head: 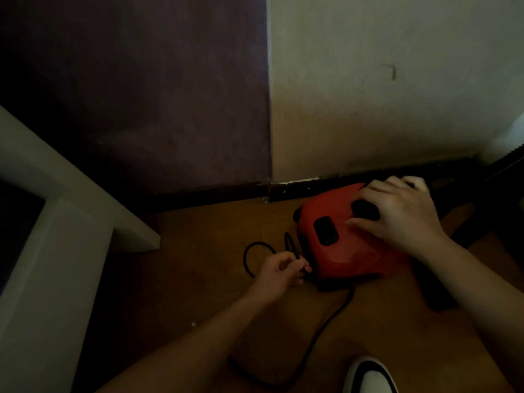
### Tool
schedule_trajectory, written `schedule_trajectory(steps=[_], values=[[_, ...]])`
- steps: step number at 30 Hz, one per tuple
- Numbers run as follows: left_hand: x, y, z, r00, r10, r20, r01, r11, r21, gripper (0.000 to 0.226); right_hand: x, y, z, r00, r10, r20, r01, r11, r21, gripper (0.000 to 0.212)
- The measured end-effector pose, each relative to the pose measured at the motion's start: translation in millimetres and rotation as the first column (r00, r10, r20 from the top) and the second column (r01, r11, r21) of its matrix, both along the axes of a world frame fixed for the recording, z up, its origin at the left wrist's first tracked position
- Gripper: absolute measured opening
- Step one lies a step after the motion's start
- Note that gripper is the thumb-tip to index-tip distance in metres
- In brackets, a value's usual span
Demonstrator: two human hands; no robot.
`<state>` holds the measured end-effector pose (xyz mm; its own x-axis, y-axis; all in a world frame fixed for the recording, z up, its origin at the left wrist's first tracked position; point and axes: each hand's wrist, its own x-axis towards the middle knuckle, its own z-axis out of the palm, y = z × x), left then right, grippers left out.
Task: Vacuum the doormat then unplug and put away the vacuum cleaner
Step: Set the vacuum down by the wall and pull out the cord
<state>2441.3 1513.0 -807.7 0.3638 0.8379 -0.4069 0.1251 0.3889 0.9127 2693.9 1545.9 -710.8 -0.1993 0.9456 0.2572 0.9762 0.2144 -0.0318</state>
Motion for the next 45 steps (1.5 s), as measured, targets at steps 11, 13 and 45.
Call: schedule_trajectory(steps=[11,13,45], values=[[-26.5,8.3,-27.3,0.912,0.408,-0.044,-0.410,0.903,-0.128,0.019,0.1,2.9,-1.9,1.000,-0.010,0.025,0.010,1.000,0.012,0.039],[-36.5,22.3,-23.3,0.892,0.442,-0.090,-0.449,0.890,-0.080,0.013,0.5,3.3,-2.6,1.000,-0.015,0.025,0.014,1.000,0.017,0.040],[-9.7,42.6,-65.1,0.822,-0.186,-0.538,0.293,0.949,0.119,0.040,7.6,3.7,-9.0,1.000,0.028,0.002,-0.028,0.998,0.063,0.047]])
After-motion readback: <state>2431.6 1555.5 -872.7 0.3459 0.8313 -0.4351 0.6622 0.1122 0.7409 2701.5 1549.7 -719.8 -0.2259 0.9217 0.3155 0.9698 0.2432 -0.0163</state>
